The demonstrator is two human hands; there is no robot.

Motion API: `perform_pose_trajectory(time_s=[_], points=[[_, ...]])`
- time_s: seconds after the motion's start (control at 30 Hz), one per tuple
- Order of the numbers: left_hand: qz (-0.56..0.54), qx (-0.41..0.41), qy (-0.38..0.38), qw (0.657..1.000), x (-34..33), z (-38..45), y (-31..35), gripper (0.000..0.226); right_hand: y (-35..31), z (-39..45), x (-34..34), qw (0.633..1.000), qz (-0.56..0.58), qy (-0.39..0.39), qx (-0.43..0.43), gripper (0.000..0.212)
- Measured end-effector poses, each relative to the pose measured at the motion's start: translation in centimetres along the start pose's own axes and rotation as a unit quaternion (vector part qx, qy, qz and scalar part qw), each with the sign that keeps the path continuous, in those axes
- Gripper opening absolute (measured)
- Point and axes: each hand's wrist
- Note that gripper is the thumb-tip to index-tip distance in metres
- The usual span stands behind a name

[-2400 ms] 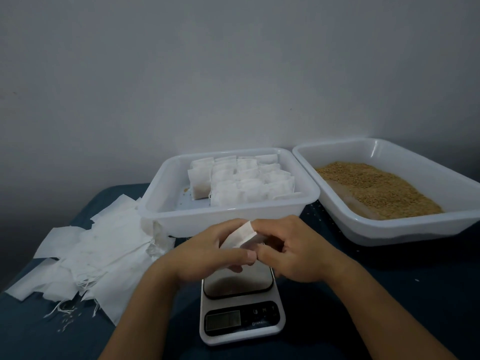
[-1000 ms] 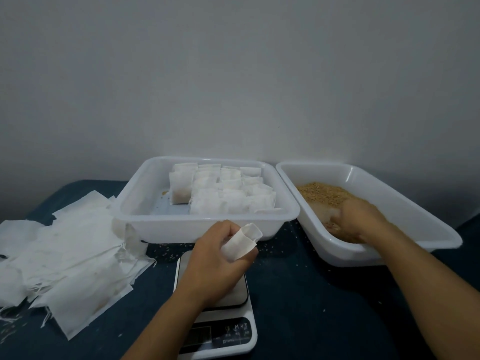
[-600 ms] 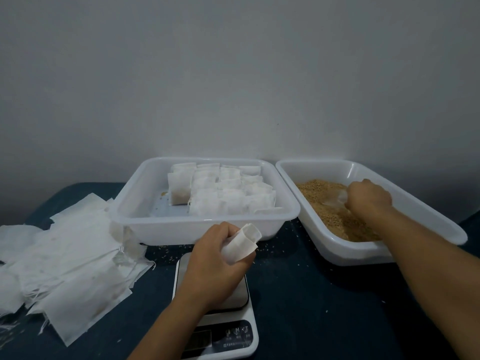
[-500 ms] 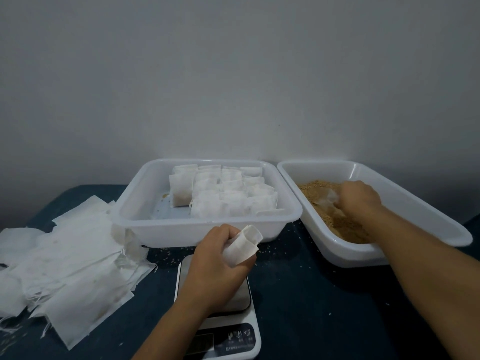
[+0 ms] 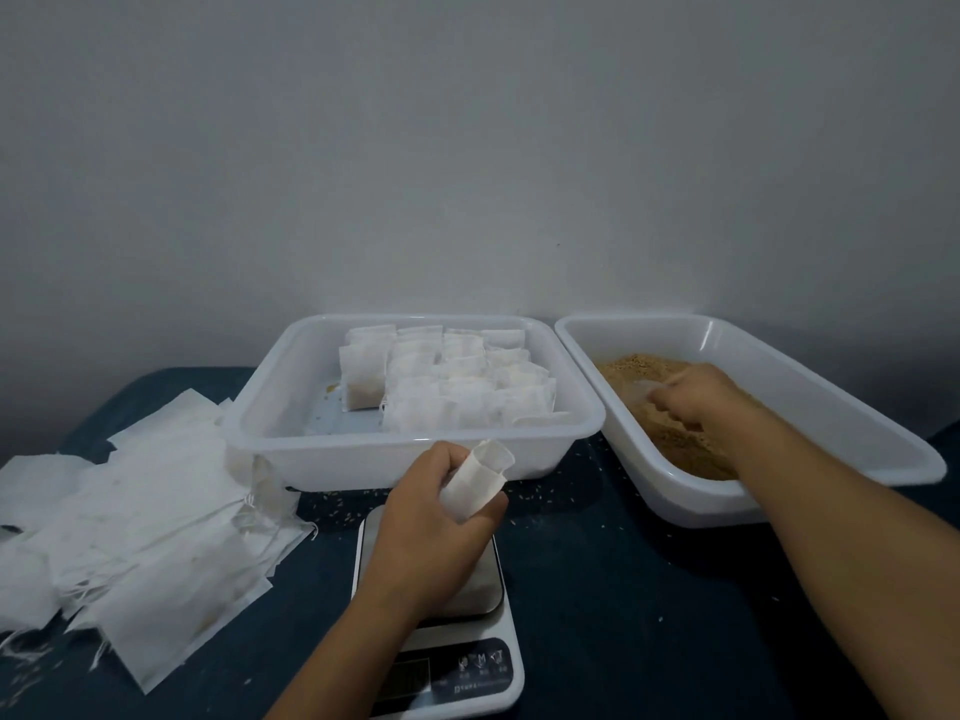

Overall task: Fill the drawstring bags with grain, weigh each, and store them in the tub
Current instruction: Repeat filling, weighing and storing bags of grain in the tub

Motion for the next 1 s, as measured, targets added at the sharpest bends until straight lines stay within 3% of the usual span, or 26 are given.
perform_pose_trajectory(time_s=[0.3,0.57,0.73,0.93,1.0], points=[[-0.029,0.038,-0.007,0.999,-0.1,0.3,-0.8,0.025,1.5,-2.4,0.9,0.985,0.151,0.079,0.033,0.036],[-0.025,0.031,-0.009,0.999,-0.1,0.4,-1.1,0.022,1.0,-6.0,2.2,0.939,0.312,0.105,0.103,0.039],[-0.028,0.034,0.000,0.999,0.3,0.7,-1.4,0.021,-0.5,-9.8,3.8,0.903,0.385,-0.006,0.188,0.043],[-0.048,0.035,0.011,0.998,0.8,0.9,-1.9,0.019,-2.2,-14.1,5.1,0.918,0.210,-0.173,0.288,0.037],[-0.052,0.040,0.015,0.998,1.1,1.1,-1.9,0.021,-2.8,-14.6,5.4,0.921,0.152,-0.191,0.304,0.038]])
Point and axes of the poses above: each hand's wrist, its own z-axis towards the middle knuckle, its own x-axis out of the back of the hand, y = z × x, and after that the axes turned 4 degrees about z, right-handed
